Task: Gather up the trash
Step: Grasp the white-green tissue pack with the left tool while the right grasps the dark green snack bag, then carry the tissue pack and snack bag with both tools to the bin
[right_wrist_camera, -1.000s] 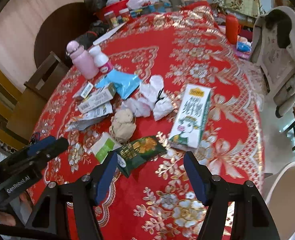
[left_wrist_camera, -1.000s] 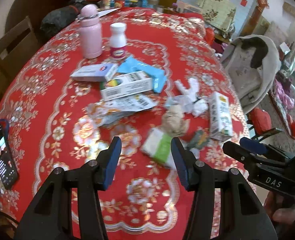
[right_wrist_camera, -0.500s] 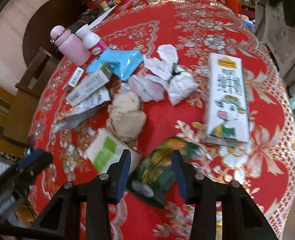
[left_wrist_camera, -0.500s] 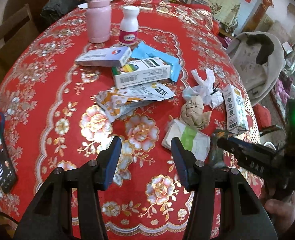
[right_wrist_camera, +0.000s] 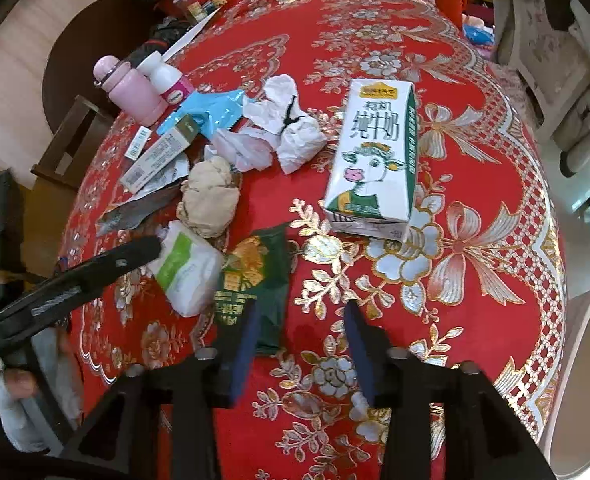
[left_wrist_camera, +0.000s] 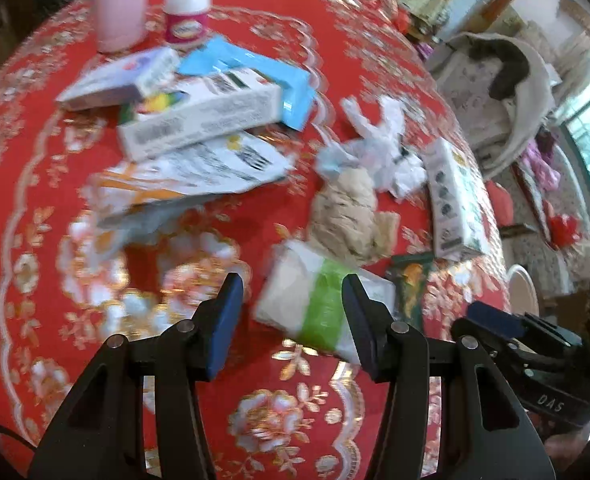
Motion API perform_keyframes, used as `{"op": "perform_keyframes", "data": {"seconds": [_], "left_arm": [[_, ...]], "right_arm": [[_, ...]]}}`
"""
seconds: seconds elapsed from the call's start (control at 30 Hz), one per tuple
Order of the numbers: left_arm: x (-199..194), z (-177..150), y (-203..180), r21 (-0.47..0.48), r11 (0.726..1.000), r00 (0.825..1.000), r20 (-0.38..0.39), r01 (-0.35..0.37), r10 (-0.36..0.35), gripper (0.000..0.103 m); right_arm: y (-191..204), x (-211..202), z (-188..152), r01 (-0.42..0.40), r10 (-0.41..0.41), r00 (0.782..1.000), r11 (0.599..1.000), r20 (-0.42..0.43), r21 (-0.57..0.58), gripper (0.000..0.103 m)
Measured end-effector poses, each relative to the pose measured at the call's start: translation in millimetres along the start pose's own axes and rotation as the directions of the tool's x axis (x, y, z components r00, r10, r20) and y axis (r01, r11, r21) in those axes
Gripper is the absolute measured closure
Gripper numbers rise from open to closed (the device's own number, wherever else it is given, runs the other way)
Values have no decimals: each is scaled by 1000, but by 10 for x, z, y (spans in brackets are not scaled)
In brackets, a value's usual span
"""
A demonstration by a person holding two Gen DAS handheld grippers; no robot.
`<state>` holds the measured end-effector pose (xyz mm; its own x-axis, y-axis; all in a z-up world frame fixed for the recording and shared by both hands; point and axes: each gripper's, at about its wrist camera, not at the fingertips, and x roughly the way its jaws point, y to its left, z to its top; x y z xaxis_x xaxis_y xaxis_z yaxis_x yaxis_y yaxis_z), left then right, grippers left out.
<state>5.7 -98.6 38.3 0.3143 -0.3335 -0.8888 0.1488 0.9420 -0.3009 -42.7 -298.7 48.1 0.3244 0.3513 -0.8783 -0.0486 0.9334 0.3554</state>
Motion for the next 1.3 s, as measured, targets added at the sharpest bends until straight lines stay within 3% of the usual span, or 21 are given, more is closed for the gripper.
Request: {"op": "perform_keyframes", "data": {"seconds": [0.17, 0.23, 0.27, 0.3, 0.4, 0.5, 0.6, 0.67, 0.77, 0.8, 0.9, 1.07, 1.13, 1.2, 1.3], "left_arm": [[146, -17, -23, -4, 998, 995, -75, 67, -67, 53], [128, -38, -40, 8, 998, 997, -50, 54, -54, 54], [128, -50, -44, 18, 999, 998, -50, 38, -37, 60], [130, -65, -47, 28, 999, 998, -53, 30, -29, 78], [79, -111, -5, 30, 999, 998, -54, 40, -39, 93], [-29, -140, 82, 18, 1000, 999, -31, 18, -17, 96], [-166, -135, 212, -16, 1000, 1000, -3, 6, -6, 97], [-262, -142, 270, -26, 1000, 1000, 18, -5, 6, 97], [-402, -170, 310, -26, 1000, 999, 45, -6, 7, 98], [-424, -175, 309, -25, 1000, 999, 46, -3, 4, 98], [-442, -207, 299, -8, 1000, 999, 36, -1, 2, 98], [-303, -242, 356, -79, 995, 998, -3, 60, -60, 96], [-235, -247, 362, -85, 993, 996, -23, 84, -87, 87], [-184, -248, 366, -108, 988, 993, -28, 109, -113, 65], [-109, -231, 357, -147, 980, 990, -27, 133, -138, 62]], "right_arm": [[-29, 23, 7, -2, 2, 1000, 1000, -7, 22, 59], [-49, 16, 12, -2, 2, 1000, 1000, -9, 23, 59], [-40, 16, 14, -3, 3, 1000, 1000, -8, 19, 59], [-28, 14, 15, -5, 5, 1000, 1000, -7, 13, 59], [43, 30, 17, -14, 14, 1000, 1000, -10, -14, 58], [188, 112, 17, -13, 12, 1000, 998, -18, -54, 55], [322, 220, 24, 0, -1, 1000, 996, -13, -89, 43], [386, 305, 46, 11, -12, 1000, 995, -14, -100, 43], [470, 404, 32, 36, -36, 999, 990, 5, -134, 46], [465, 404, 27, 65, -62, 998, 987, 22, -146, 59], [406, 357, 4, 48, -44, 999, 990, 30, -135, 75], [316, 189, -8, 52, -45, 997, 990, 57, -128, 80], [273, 127, -33, 51, -44, 997, 991, 63, -124, 80], [234, 95, -53, 45, -38, 997, 993, 61, -112, 80], [173, 59, -98, 39, -34, 998, 995, 56, -93, 80]]}}
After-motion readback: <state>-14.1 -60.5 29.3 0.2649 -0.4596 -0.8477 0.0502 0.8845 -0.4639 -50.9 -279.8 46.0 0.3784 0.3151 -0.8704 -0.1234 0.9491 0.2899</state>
